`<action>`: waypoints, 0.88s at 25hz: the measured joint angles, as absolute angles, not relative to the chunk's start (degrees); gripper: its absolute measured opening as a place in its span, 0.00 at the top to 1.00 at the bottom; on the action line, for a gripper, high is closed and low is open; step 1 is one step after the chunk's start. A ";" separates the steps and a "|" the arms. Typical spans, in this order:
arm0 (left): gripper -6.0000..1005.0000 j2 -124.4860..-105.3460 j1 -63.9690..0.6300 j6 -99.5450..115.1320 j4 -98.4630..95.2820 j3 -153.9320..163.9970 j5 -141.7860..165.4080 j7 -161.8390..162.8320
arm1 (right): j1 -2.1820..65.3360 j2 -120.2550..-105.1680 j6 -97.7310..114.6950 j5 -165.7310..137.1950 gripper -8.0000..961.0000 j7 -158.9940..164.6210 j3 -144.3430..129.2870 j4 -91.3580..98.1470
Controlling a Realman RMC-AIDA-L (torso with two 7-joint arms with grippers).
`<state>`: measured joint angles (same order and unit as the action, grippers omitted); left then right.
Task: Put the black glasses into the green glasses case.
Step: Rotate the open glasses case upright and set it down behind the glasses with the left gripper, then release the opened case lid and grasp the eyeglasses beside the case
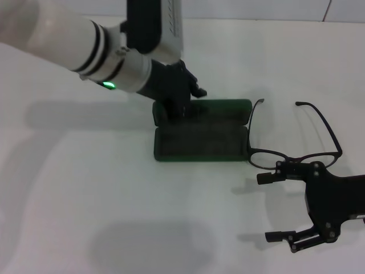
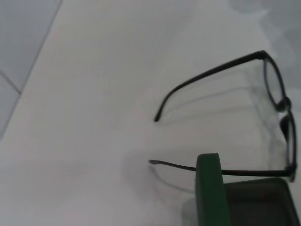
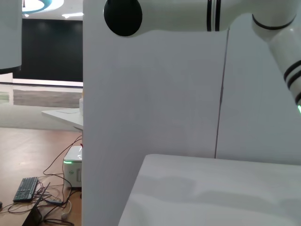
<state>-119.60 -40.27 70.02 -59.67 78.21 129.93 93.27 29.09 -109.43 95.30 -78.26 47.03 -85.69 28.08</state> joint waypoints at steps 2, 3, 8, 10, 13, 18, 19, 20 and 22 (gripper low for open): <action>0.76 -119.55 -40.28 70.94 -59.91 75.86 129.39 93.15 | 29.08 -109.42 95.21 -78.15 0.21 47.18 -85.62 28.06; 0.75 -119.53 -40.21 71.52 -60.07 74.95 128.88 93.09 | 28.93 -109.41 95.26 -78.08 0.21 47.28 -84.41 28.06; 0.71 -119.54 -36.29 76.82 -60.79 66.28 114.93 87.87 | 27.95 -109.67 96.30 -77.96 0.22 47.55 -77.36 28.16; 0.71 -119.51 -33.39 78.84 -59.84 64.02 106.77 84.46 | 27.81 -109.72 98.01 -78.07 0.22 48.21 -73.54 28.42; 0.70 -119.55 -28.98 80.54 -55.47 62.35 94.70 79.52 | 27.98 -109.04 98.58 -78.43 0.22 51.85 -71.37 31.07; 0.55 -119.69 -24.67 81.08 -41.91 62.02 78.80 70.85 | 28.60 -108.09 91.84 -87.78 0.23 65.90 -71.08 46.19; 0.51 -119.69 -24.32 81.26 -39.52 61.95 76.41 69.18 | 29.09 -108.06 90.98 -90.76 0.23 68.71 -71.08 49.05; 0.51 -119.70 -23.83 81.73 -36.07 61.89 73.39 66.57 | 30.23 -108.04 90.39 -95.98 0.23 72.69 -71.00 52.58; 0.50 -119.72 -23.12 82.53 -31.51 61.86 69.52 62.72 | 33.22 -108.14 90.50 -105.80 0.23 80.51 -71.03 57.45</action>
